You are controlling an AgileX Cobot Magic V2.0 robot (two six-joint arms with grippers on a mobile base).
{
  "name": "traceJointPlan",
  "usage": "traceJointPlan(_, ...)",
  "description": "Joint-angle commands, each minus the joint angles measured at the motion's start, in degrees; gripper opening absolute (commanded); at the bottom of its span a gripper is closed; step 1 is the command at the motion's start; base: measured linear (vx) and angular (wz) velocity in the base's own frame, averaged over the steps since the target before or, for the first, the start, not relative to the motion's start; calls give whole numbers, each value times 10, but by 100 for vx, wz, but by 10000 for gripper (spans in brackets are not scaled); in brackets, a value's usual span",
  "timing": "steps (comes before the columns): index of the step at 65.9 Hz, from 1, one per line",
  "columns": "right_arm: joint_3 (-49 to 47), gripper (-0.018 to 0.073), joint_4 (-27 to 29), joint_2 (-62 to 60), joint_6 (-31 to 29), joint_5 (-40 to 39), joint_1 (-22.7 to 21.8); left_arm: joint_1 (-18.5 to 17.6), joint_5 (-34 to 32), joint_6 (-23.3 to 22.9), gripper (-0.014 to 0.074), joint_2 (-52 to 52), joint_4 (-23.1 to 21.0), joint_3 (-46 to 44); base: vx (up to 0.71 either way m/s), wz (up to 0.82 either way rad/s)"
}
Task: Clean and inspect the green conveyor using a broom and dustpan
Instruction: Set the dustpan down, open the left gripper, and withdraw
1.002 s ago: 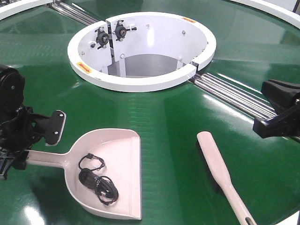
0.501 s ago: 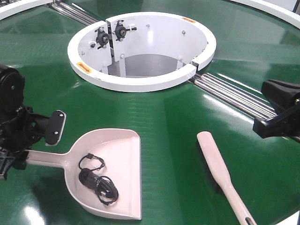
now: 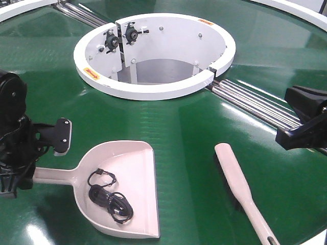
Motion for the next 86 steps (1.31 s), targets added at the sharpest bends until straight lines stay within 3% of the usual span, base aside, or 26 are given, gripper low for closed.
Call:
traceJointPlan(1, -15, -10, -4, -6, -1, -45, -2, -6, -8, -19, 303, -33, -27, -14, 0, 0)
traceJointPlan(11, -15, -10, -4, -6, -1, -45, -2, -6, -42, -19, 286, -44, -25, -14, 0, 0)
traceJointPlan(34, -15, -10, -4, -6, -1, -45, -2, -6, -29, -19, 263, -47, -7, -14, 0, 0)
traceJointPlan(43, -15, -10, -4, -6, -1, -45, -2, -6, -25, -29, 366, -47, -2, -14, 0, 0)
traceJointPlan(56, -15, -10, -4, -8, -1, -45, -2, -6, -31, -61, 608, -47, 4, -14, 0, 0)
traceJointPlan(63, -15, -10, -4, -13, -1, -45, -2, -6, -30, -80, 654, -52, 5, -14, 0, 0)
traceJointPlan(75, -15, -10, -4, -15, -1, -45, -2, -6, -28, -121, 622, -96, 5, -29, 0, 0)
traceJointPlan(86, -15, -10, -4, -15, -1, -36, -2, -6, -41, -233, 515, -161, 3, -106, 0, 0)
